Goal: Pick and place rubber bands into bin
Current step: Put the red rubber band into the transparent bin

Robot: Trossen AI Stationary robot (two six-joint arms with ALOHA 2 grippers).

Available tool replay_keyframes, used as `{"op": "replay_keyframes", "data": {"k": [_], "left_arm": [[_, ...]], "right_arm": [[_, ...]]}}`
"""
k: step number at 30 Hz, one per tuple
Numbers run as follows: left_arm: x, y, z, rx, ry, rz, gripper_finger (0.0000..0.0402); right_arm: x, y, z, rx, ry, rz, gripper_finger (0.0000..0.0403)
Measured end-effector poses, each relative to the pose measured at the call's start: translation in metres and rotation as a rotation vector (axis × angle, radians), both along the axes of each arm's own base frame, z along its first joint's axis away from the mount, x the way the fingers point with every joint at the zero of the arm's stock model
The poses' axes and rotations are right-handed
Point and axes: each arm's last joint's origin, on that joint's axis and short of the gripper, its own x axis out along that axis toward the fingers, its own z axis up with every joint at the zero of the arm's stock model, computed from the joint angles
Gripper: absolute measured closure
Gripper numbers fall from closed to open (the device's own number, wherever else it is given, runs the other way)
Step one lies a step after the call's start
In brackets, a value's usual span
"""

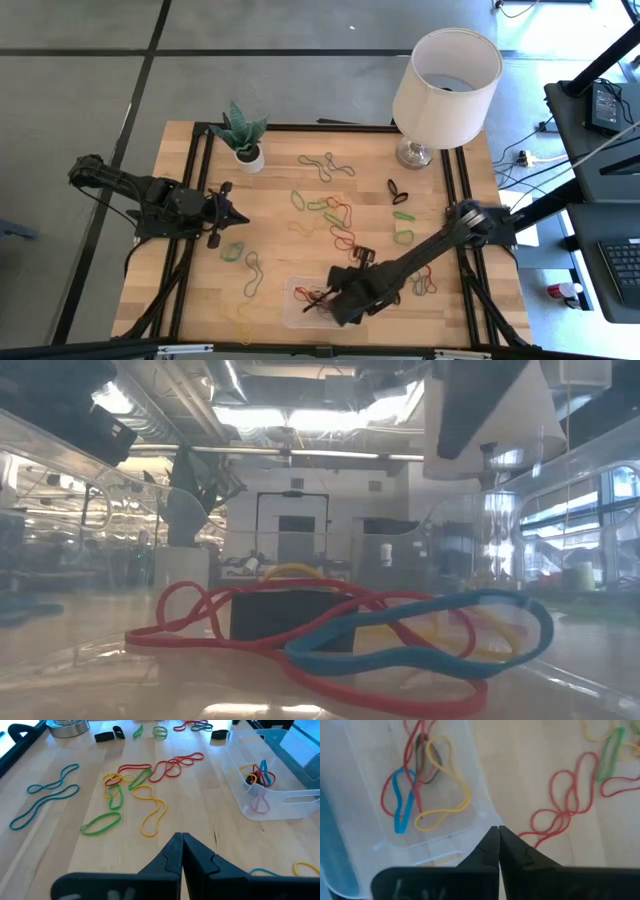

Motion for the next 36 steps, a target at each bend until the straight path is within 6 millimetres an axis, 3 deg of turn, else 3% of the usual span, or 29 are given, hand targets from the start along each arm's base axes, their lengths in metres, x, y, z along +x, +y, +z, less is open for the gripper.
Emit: {"op": "replay_keyframes", "data": {"k": [9, 17, 22, 36], "left_arm": [[0.0, 0.001, 0.0, 0.011, -0.002, 0.015, 0.0398], [0.0, 0.001, 0.0, 0.017, -0.004, 0.023, 0.0398], [0.0, 0.001, 0.0, -0.012, -0.005, 0.054, 0.0398], [0.004, 0.001, 0.01, 0.04, -0.115, 0.045, 0.0399]], "right_arm": [[-0.058, -0.041, -0.001, 0.072, -0.224, -0.025, 0.0402], [-0.087, -0.085, -0.042, 0.034, -0.25, 0.016, 0.0402], [-0.085, -0.108, -0.063, 0.011, -0.253, -0.011, 0.0386], [-0.046, -0.162, -0.079, -0.064, -0.306, 0.089, 0.0291]]}}
